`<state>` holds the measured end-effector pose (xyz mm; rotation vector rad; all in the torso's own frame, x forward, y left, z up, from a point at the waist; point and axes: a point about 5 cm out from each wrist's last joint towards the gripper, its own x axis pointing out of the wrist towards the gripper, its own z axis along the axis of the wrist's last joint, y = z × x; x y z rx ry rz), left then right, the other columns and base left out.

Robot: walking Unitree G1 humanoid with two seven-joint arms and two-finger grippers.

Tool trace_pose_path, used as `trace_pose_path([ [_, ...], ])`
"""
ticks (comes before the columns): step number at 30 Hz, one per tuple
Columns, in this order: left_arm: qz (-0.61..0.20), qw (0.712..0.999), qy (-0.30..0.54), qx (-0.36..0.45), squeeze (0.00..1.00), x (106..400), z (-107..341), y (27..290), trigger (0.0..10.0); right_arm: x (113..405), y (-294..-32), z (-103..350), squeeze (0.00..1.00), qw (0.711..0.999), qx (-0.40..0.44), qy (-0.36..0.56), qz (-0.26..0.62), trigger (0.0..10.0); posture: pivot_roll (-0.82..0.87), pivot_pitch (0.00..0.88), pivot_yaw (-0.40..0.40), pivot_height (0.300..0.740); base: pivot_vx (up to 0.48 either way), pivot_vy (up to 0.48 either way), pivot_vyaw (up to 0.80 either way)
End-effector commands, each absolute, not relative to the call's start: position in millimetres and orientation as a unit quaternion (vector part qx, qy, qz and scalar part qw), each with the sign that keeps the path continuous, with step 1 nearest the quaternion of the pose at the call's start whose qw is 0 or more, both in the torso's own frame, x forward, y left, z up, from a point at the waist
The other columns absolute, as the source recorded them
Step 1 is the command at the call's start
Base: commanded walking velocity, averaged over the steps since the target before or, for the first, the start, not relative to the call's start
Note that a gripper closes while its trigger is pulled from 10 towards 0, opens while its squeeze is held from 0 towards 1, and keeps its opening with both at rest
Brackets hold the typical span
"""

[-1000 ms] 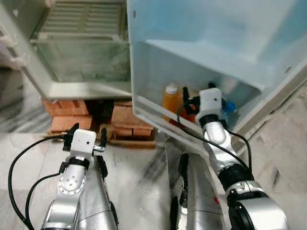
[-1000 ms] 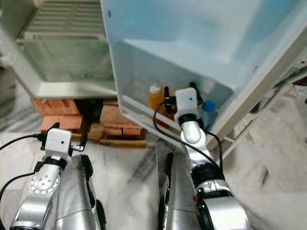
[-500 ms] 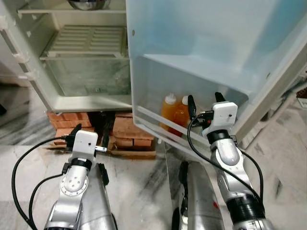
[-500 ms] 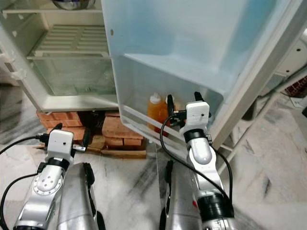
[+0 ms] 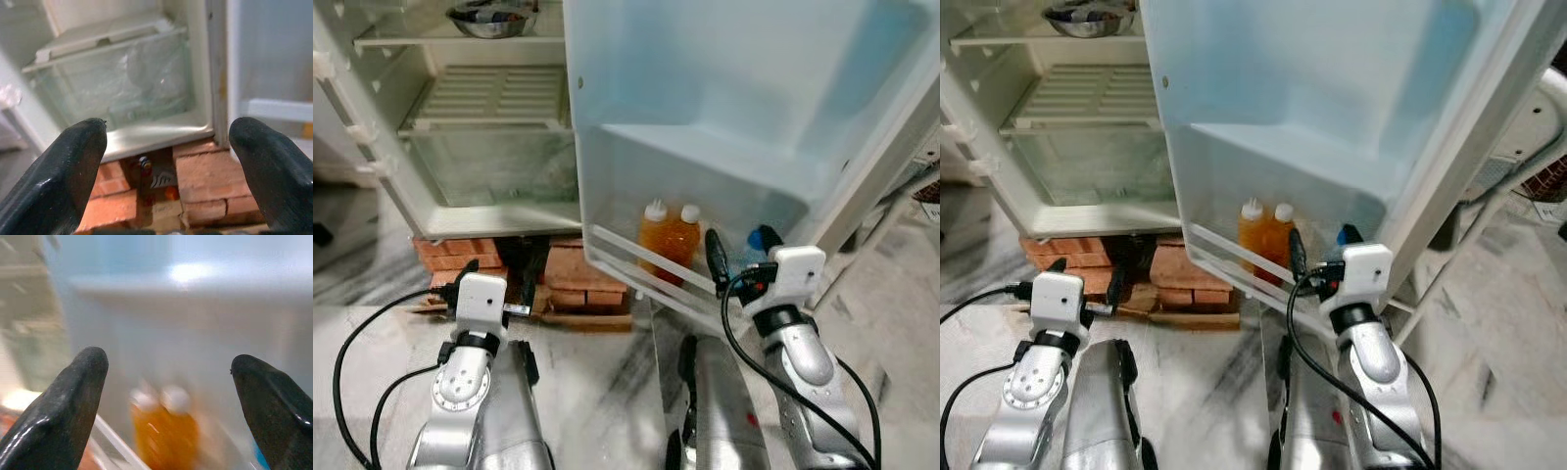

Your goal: Restocking fridge

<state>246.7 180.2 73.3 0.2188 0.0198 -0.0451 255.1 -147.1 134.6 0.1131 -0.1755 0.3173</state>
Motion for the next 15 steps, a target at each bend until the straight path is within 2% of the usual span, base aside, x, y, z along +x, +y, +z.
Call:
trace_pose_path([
  [1, -0.026, 0.994, 0.002, 0.109, 0.00, 247.7, 76.3, 178.6, 10.0, 255.8, -139.5, 146.3, 0.00, 0.973, 0.079, -0.096, 0.195, 10.0, 0.01, 0.000, -0.010, 0.547, 0.000, 0.000, 0.00],
  [3, -0.028, 0.994, 0.002, 0.108, 0.00, 249.3, 75.8, 176.7, 10.0, 256.1, -130.3, 160.8, 0.00, 0.951, 0.104, -0.096, 0.274, 10.0, 0.01, 0.000, -0.010, 0.562, 0.000, 0.000, 0.00],
  [8, -0.031, 0.994, -0.002, 0.106, 0.00, 251.4, 77.3, 173.0, 10.0, 259.8, -130.9, 176.0, 0.00, 0.936, 0.118, -0.101, 0.314, 10.0, 0.02, 0.000, -0.013, 0.587, 0.000, 0.000, 0.00],
  [10, -0.030, 0.994, -0.003, 0.106, 0.00, 251.9, 77.4, 173.0, 10.0, 266.9, -136.7, 181.0, 0.00, 0.945, 0.119, -0.113, 0.283, 10.0, 0.02, 0.000, -0.016, 0.597, 0.000, 0.000, 0.00],
  [12, -0.028, 0.994, -0.003, 0.107, 0.00, 252.3, 77.5, 173.6, 10.0, 277.8, -148.6, 181.5, 0.00, 0.965, 0.081, -0.124, 0.215, 10.0, 0.02, 0.000, -0.017, 0.617, 0.000, 0.000, 0.00],
  [15, -0.026, 0.994, -0.004, 0.107, 0.00, 253.2, 77.8, 174.2, 10.0, 281.2, -155.9, 174.6, 0.00, 0.976, 0.063, -0.116, 0.173, 10.0, 0.02, 0.000, -0.020, 0.632, 0.000, 0.000, 0.00],
])
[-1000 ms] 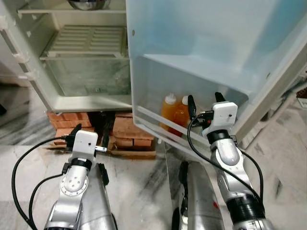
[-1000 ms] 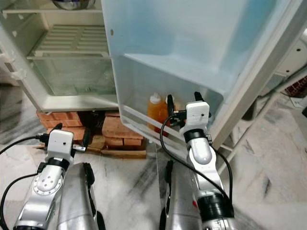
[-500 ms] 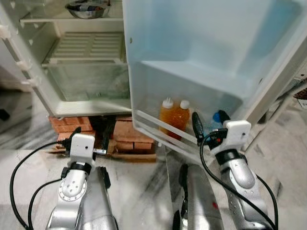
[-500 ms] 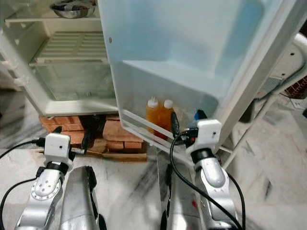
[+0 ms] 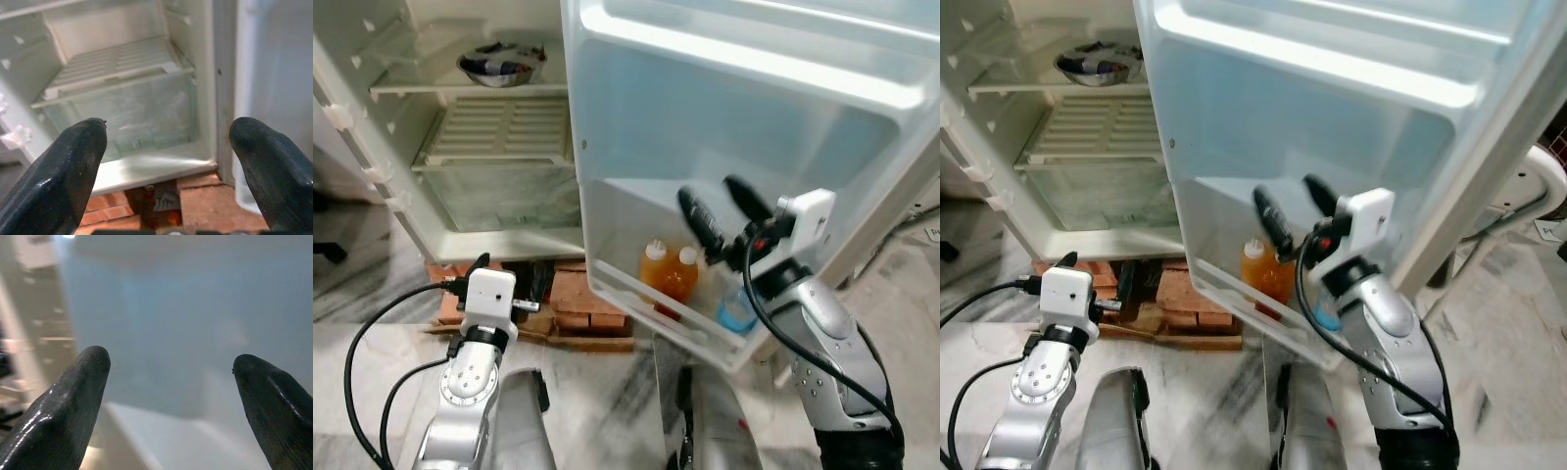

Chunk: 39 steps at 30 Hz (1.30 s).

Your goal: Restocking fridge

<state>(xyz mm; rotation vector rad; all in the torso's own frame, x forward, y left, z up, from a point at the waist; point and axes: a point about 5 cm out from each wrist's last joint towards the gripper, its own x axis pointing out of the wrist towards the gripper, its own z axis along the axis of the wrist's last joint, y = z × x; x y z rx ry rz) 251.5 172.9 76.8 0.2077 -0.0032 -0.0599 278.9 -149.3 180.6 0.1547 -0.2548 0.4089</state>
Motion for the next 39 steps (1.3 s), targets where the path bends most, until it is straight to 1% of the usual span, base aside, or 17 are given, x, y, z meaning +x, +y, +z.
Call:
trace_pose_path([
  [1, -0.025, 0.994, -0.004, 0.108, 0.00, 253.9, 77.9, 174.4, 10.0, 281.3, -158.5, 169.4, 0.00, 0.980, 0.055, -0.105, 0.160, 10.0, 0.02, 0.000, -0.019, 0.642, 0.000, 0.000, 0.00],
  [5, -0.024, 0.994, -0.003, 0.109, 0.00, 254.4, 77.7, 174.2, 10.0, 278.7, -158.6, 162.0, 0.00, 0.982, 0.047, -0.094, 0.156, 10.0, 0.02, 0.000, -0.019, 0.657, 0.000, 0.000, 0.00],
  [7, -0.027, 0.994, -0.001, 0.109, 0.00, 255.0, 77.1, 172.7, 10.0, 274.6, -156.5, 152.6, 0.00, 0.983, 0.045, -0.080, 0.158, 10.0, 0.01, 0.000, -0.019, 0.677, 0.000, 0.000, 0.00],
  [8, -0.027, 0.994, -0.001, 0.109, 0.00, 255.0, 77.1, 172.7, 10.0, 274.6, -156.5, 152.6, 0.00, 0.983, 0.045, -0.080, 0.158, 10.0, 0.01, 0.000, -0.019, 0.677, 0.000, 0.000, 0.00],
  [9, -0.028, 0.994, -0.001, 0.108, 0.00, 255.1, 76.8, 172.2, 10.0, 274.0, -155.9, 147.3, 0.00, 0.985, 0.033, -0.068, 0.153, 10.0, 0.01, 0.000, -0.019, 0.686, 0.000, 0.000, 0.00],
  [17, -0.030, 0.994, 0.002, 0.108, 0.00, 254.8, 75.6, 170.9, 10.0, 274.0, -156.7, 136.1, 0.00, 0.989, 0.030, -0.049, 0.139, 10.0, 0.01, 0.000, -0.019, 0.686, -0.182, 0.000, 0.00],
  [26, -0.031, 0.994, 0.005, 0.109, 0.00, 254.6, 74.4, 169.9, 10.0, 273.7, -154.6, 135.0, 0.00, 0.986, 0.035, -0.054, 0.156, 10.0, 0.01, 0.000, -0.021, 0.686, -0.116, 0.000, 0.00],
  [31, -0.032, 0.993, 0.006, 0.109, 0.00, 254.9, 74.1, 169.4, 10.0, 271.6, -149.3, 130.6, 0.00, 0.982, 0.041, -0.042, 0.179, 10.0, 0.01, 0.000, -0.021, 0.686, -0.341, 0.000, 0.00],
  [34, -0.034, 0.993, 0.007, 0.110, 0.00, 255.1, 73.4, 168.8, 10.0, 268.8, -141.5, 125.2, 0.00, 0.976, 0.053, -0.018, 0.212, 10.0, 0.01, 0.000, -0.021, 0.686, -0.359, 0.000, 0.00],
  [39, -0.035, 0.993, 0.007, 0.110, 0.00, 255.5, 73.2, 168.2, 10.0, 265.8, -136.5, 126.9, 0.00, 0.967, 0.060, -0.020, 0.248, 10.0, 0.01, 0.000, -0.020, 0.686, -0.363, 0.000, 0.00],
])
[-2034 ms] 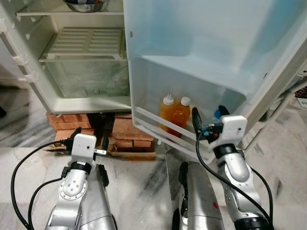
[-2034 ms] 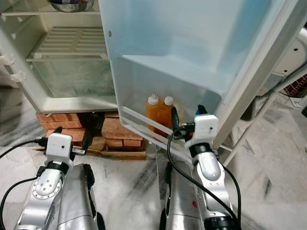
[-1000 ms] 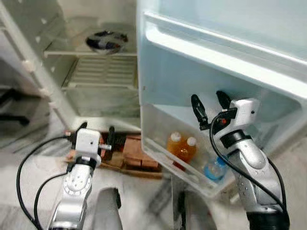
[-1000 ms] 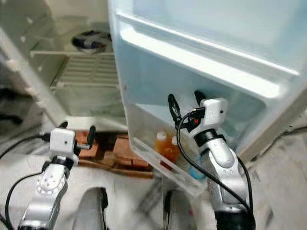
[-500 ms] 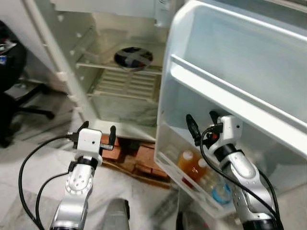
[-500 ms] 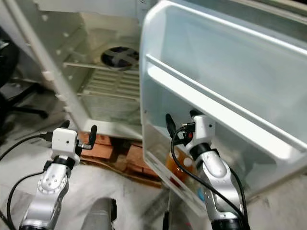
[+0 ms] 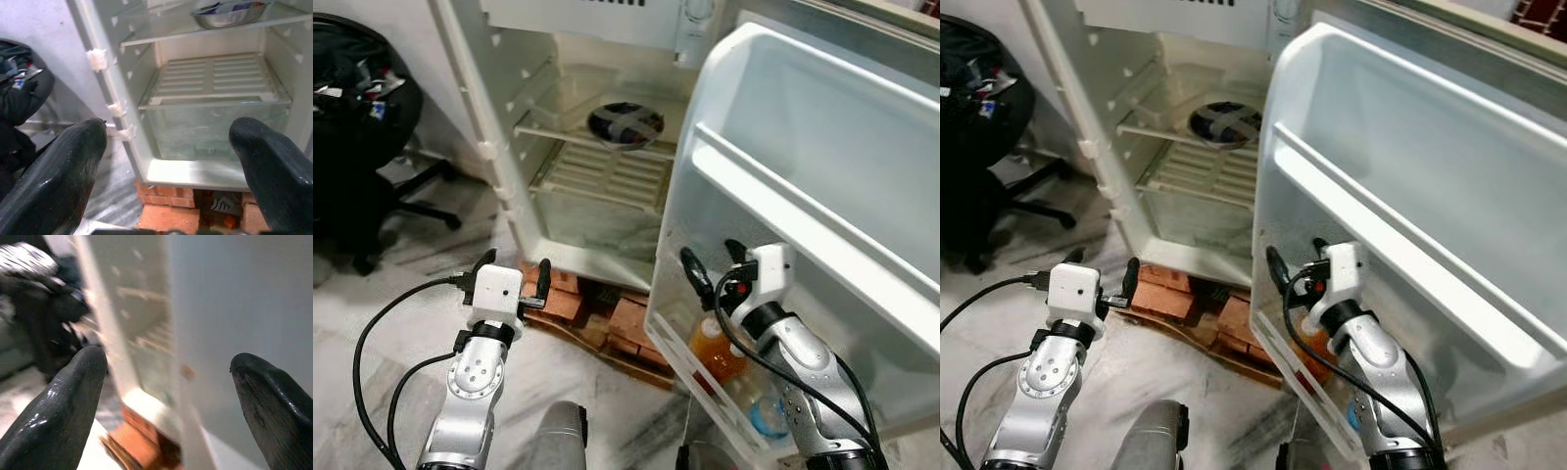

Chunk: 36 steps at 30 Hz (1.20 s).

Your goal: Restocking fridge

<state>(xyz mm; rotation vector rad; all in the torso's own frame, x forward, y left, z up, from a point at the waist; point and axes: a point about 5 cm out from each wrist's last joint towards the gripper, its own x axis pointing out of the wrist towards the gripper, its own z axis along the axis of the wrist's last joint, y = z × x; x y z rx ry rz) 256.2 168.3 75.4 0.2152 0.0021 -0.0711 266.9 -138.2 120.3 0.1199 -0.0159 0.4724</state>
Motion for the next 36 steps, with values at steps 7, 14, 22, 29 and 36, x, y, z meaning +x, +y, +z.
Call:
trace_pose_path([
  [7, -0.037, 0.993, 0.008, 0.110, 0.00, 256.4, 73.0, 167.2, 10.0, 260.6, -131.1, 125.8, 0.00, 0.952, 0.064, -0.011, 0.298, 10.0, 0.01, 0.000, -0.019, 0.686, -0.384, 0.000, 0.00],
  [14, -0.038, 0.993, 0.007, 0.112, 0.00, 257.0, 73.0, 167.2, 10.0, 275.4, -142.6, 149.2, 0.00, 0.969, 0.053, -0.074, 0.231, 10.0, 0.01, 0.000, -0.017, 0.686, -0.384, 0.000, 0.00],
  [22, -0.038, 0.993, 0.007, 0.114, 0.00, 258.3, 73.1, 168.0, 10.0, 282.2, -148.4, 159.1, 0.00, 0.976, 0.045, -0.103, 0.185, 10.0, 0.02, 0.000, -0.016, 0.736, -0.369, 0.000, 0.00],
  [29, -0.047, 0.993, 0.005, 0.105, 0.00, 260.0, 73.4, 167.8, 10.0, 284.7, -149.4, 158.3, 0.00, 0.979, 0.044, -0.106, 0.169, 10.0, 0.02, 0.000, -0.018, 0.740, -0.134, 0.000, 0.00],
  [36, -0.053, 0.992, -0.006, 0.113, 0.00, 262.3, 79.1, 170.5, 10.0, 289.9, -155.0, 156.9, 0.00, 0.984, 0.035, -0.106, 0.137, 10.0, 0.03, 0.000, -0.014, 0.740, 0.000, 0.000, 0.00],
])
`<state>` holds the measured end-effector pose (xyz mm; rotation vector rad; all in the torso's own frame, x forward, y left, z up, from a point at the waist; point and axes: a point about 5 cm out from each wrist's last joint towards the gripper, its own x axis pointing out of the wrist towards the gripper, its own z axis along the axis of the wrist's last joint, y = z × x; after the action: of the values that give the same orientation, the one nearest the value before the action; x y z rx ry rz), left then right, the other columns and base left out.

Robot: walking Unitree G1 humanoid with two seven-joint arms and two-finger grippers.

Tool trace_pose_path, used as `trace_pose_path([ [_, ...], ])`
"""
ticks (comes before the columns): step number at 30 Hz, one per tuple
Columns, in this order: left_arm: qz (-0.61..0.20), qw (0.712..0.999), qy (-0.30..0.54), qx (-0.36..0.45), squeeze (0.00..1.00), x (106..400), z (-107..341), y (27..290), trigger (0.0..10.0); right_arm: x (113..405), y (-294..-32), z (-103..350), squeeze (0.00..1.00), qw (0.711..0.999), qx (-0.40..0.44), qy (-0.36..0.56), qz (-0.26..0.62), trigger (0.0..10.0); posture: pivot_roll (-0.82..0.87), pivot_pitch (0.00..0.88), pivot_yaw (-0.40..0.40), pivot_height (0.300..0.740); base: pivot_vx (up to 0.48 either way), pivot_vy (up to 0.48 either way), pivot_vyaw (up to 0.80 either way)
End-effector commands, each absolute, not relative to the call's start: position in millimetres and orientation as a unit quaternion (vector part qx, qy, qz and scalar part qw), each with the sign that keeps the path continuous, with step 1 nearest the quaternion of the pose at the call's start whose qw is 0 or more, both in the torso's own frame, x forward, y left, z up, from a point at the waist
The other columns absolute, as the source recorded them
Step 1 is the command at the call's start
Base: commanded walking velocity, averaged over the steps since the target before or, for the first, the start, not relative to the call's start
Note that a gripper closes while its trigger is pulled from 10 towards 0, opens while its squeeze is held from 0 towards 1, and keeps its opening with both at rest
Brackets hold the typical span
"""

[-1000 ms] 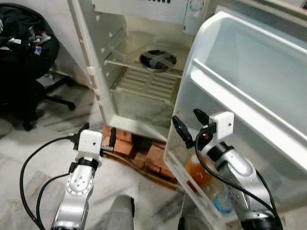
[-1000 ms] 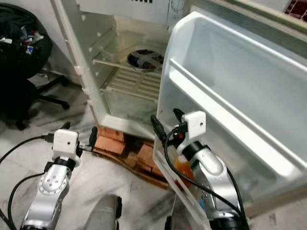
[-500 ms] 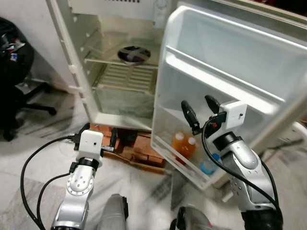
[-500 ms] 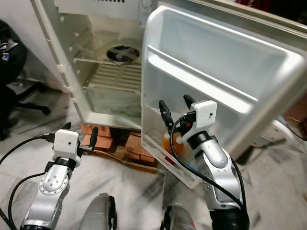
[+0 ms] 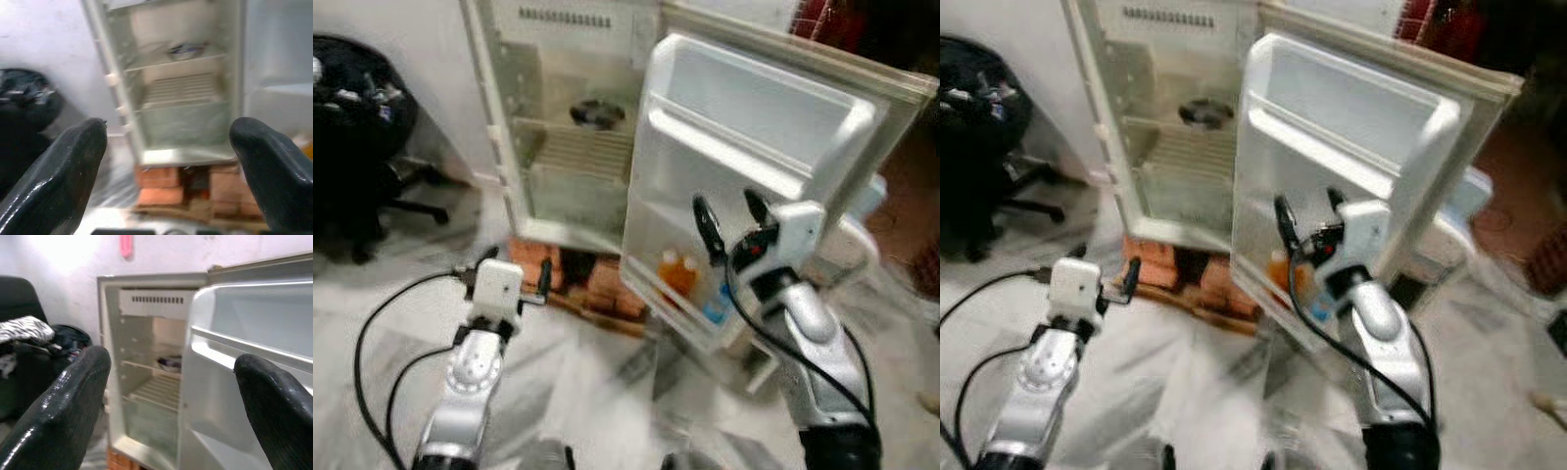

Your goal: Restocking fridge

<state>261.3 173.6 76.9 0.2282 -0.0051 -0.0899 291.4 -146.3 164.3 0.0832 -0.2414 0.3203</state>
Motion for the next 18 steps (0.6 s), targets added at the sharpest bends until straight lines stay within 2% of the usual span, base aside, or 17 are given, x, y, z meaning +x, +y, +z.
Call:
trace_pose_path([
  [1, -0.053, 0.992, -0.006, 0.113, 0.00, 262.3, 79.1, 170.5, 10.0, 289.9, -155.0, 156.9, 0.00, 0.984, 0.035, -0.106, 0.137, 10.0, 0.03, 0.000, -0.014, 0.740, 0.000, 0.000, 0.00],
  [4, -0.060, 0.992, -0.008, 0.109, 0.00, 261.0, 79.8, 171.7, 10.0, 290.5, -158.4, 154.5, 0.00, 0.987, 0.030, -0.104, 0.119, 10.0, 0.03, 0.000, -0.016, 0.740, 0.000, 0.000, 0.00],
  [7, -0.063, 0.992, -0.007, 0.109, 0.00, 260.7, 78.6, 172.4, 10.0, 293.3, -163.4, 146.1, 0.00, 0.993, 0.000, -0.086, 0.078, 10.0, 0.03, 0.000, -0.019, 0.740, 0.316, 0.000, 0.00],
  [18, -0.057, 0.993, -0.006, 0.106, 0.00, 262.1, 78.6, 174.4, 10.0, 293.2, -164.3, 142.6, 0.00, 0.993, -0.003, -0.084, 0.080, 10.0, 0.03, 0.000, -0.021, 0.740, 0.359, -0.305, 0.00],
])
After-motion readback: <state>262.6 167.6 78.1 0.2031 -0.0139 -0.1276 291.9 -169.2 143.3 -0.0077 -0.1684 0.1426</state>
